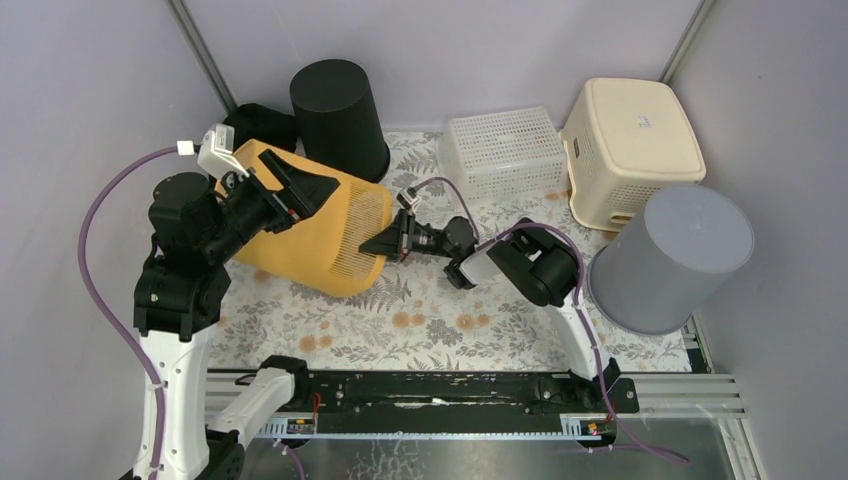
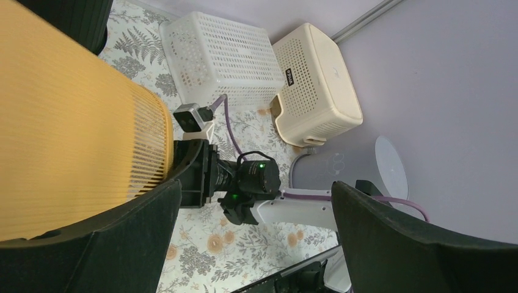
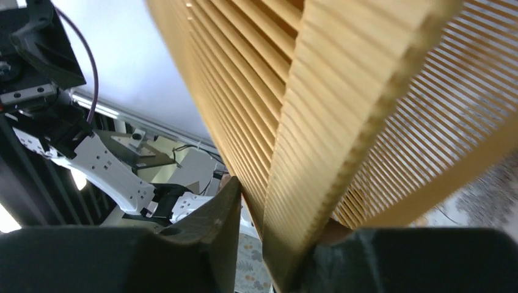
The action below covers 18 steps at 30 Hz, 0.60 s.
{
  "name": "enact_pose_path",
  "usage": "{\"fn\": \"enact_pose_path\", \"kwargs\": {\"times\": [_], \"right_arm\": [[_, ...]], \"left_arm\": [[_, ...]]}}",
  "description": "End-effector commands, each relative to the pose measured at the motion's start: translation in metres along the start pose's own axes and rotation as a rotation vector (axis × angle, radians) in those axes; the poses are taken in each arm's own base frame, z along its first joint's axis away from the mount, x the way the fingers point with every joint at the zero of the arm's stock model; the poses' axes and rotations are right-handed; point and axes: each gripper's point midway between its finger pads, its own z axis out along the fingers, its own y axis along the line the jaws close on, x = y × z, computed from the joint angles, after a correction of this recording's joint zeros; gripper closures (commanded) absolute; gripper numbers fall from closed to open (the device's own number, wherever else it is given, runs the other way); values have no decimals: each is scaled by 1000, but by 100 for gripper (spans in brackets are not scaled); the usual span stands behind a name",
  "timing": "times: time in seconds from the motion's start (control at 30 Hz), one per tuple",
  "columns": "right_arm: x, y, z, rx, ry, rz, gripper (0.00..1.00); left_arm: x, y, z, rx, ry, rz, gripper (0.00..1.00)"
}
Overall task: Turn the large container upside down
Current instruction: Turn the container upside down at the center of the board.
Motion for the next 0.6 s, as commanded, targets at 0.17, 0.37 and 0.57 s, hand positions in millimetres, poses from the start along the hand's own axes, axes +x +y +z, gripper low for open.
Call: {"fn": "enact_pose_path", "kwargs": {"times": [0.17,0.37,0.57], "right_arm": [[-4,-43,-68,136,-52,-13,42],[-1,-59,-98,218,-94,51,31],[5,-60,-124,281,-123,96,14]], "left_arm": [[-2,-9,5,65,-17,9,0],[4,-2,11,60,-2,0,0],[17,16,22,24,24,-12,0]]}}
